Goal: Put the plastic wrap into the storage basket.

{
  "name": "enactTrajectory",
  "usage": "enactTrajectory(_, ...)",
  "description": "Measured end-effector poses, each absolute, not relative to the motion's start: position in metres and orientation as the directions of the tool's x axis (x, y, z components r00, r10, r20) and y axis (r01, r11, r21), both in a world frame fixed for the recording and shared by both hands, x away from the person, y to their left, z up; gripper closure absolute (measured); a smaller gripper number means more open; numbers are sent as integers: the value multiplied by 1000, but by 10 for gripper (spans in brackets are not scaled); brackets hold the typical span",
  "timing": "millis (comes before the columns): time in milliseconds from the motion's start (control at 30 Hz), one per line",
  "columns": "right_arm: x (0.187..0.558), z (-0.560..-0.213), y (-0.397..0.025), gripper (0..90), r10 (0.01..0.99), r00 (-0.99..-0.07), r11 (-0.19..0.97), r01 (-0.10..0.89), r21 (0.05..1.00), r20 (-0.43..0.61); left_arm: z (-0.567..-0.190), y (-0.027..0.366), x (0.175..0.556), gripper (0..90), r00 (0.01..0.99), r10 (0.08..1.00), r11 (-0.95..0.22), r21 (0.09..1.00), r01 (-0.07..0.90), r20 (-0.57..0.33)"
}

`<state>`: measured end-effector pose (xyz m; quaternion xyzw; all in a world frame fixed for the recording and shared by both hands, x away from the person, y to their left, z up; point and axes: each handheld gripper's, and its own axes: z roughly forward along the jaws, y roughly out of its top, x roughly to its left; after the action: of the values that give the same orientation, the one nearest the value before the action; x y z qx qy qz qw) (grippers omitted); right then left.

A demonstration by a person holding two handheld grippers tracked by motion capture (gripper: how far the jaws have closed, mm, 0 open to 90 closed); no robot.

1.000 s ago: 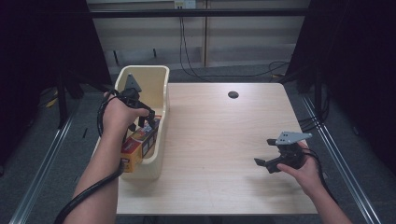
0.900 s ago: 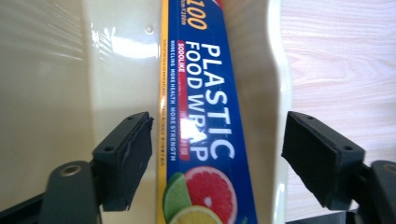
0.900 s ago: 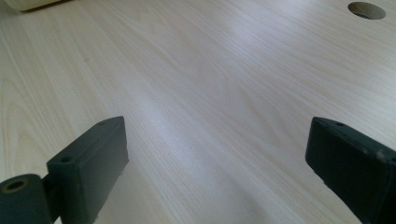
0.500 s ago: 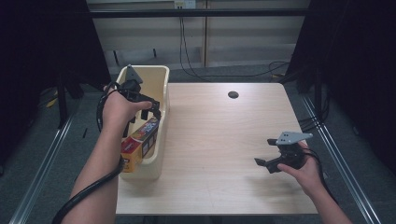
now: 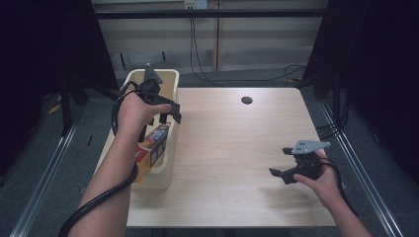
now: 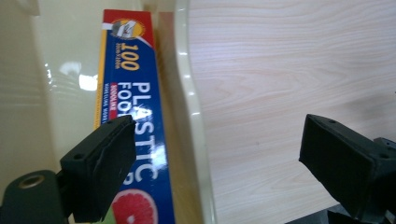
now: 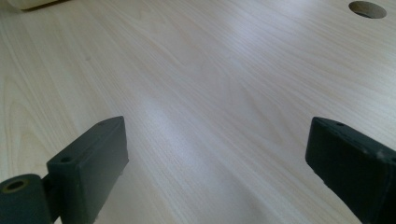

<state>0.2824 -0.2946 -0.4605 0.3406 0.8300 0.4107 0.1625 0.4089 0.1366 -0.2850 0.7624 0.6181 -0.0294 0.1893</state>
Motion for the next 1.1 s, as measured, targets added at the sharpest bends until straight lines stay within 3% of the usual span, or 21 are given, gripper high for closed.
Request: enactTrajectory(1100,282,-461,-295,56,696,-718,428,429,795,12,-298,77,403,48,398,856,-314,280,907,-329)
